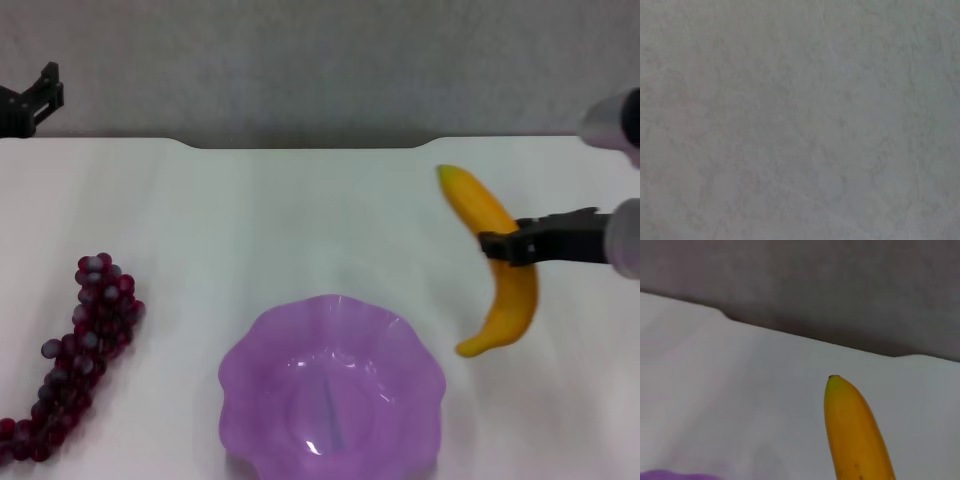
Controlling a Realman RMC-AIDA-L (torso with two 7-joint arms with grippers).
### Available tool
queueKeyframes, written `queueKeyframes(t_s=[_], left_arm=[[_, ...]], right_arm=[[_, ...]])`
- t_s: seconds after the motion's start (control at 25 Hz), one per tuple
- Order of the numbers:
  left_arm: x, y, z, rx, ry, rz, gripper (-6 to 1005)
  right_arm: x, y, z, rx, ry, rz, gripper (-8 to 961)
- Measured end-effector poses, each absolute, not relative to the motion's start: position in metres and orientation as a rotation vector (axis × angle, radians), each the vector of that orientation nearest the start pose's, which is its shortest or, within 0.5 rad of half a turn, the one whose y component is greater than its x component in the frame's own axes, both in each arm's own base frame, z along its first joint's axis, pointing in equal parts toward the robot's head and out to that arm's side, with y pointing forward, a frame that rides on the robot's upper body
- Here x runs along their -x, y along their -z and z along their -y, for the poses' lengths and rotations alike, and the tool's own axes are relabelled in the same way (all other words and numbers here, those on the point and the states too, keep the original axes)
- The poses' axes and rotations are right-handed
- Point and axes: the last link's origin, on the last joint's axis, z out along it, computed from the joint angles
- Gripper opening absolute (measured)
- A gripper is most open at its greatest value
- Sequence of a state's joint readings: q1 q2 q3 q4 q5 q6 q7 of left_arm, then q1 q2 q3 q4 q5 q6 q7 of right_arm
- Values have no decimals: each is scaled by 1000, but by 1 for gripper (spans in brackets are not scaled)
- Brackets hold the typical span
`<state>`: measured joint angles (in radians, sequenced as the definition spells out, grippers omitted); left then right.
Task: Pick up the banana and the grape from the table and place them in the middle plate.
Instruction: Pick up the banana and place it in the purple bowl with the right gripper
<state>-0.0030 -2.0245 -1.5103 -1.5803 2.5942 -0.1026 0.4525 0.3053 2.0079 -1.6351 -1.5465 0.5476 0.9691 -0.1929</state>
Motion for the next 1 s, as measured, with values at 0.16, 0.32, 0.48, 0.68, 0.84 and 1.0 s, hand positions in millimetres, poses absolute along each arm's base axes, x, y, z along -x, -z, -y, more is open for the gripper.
queueKeyframes(t_s=[0.16,0.32,0.48,0.68,0.84,1.0], left_arm=[[223,-98,-353,1658,391,473,863],[221,-98,-355,1659,396,468,863],[218,-100,-355,1656,402,459,863],[218,-101,-355,1655,403,456,862],[218,-102,-355,1654,403,455,862],[214,-102,-357,1656,410,447,862]], right_arm=[[-177,-1,-358,2236,-10,-925,492],[-159,16,-355,2316,9,-857,492],[-142,37,-347,2407,40,-788,493],[-133,51,-339,2473,56,-763,493],[-137,62,-339,2504,100,-773,493],[-147,81,-341,2551,174,-815,494]])
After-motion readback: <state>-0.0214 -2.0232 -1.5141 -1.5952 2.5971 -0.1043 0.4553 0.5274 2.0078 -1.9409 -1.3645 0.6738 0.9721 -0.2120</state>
